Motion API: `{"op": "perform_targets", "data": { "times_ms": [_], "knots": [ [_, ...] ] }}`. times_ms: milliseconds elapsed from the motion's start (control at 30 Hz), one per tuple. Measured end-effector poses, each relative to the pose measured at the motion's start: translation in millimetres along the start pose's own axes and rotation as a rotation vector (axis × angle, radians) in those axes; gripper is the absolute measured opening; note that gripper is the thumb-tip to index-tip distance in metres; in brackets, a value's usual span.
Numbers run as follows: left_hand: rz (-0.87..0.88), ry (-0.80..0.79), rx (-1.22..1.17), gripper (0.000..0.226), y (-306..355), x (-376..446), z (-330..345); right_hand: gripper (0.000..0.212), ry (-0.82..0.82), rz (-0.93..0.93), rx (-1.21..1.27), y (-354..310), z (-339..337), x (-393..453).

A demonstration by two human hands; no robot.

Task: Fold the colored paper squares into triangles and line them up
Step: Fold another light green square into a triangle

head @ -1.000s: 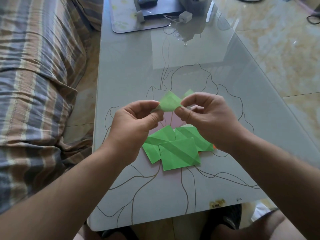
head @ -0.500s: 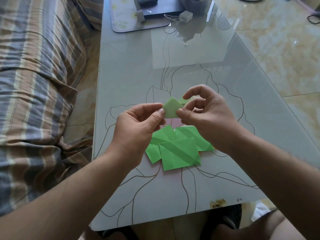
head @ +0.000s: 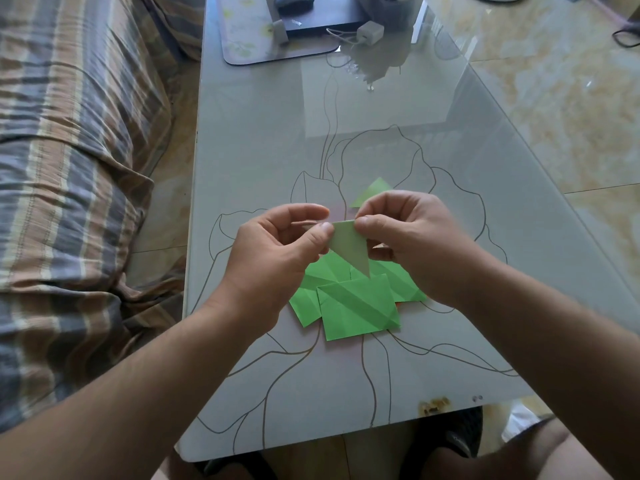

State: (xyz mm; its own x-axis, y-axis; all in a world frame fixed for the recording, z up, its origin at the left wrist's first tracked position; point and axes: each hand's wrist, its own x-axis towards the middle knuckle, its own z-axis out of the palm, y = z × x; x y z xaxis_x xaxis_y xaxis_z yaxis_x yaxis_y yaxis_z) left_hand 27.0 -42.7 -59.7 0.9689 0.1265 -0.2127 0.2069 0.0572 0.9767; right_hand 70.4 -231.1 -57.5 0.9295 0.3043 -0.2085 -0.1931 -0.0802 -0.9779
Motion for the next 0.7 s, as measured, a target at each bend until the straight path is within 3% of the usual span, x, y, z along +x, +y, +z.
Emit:
{"op": "perform_targets", "data": {
  "times_ms": [200, 267, 467, 700],
  "knots": [
    [-0.14, 0.001, -0.224, 0.023, 3.1, 3.2, -1.1, 0.022, 0.038, 0.05, 0.006, -3.1, 1.4, 1.8],
    [-0.145, -0.007, -0.207, 0.015, 1.5, 3.5, -1.7, 0.021, 0.046, 0.052, -0.008, -3.6, 1.3, 2.1],
    [-0.13, -0.052, -0.078, 0.027, -0.4, 3.1, -3.6, 0.006, 0.014, -0.047, -0.1, -2.4, -1.9, 1.2],
    [-0.16, -0.12, 0.023, 0.024, -4.0, 0.4, -1.8, 0.011, -0.05, -0.118, -0.32, -1.4, 2.0, -3.2]
  ]
}}
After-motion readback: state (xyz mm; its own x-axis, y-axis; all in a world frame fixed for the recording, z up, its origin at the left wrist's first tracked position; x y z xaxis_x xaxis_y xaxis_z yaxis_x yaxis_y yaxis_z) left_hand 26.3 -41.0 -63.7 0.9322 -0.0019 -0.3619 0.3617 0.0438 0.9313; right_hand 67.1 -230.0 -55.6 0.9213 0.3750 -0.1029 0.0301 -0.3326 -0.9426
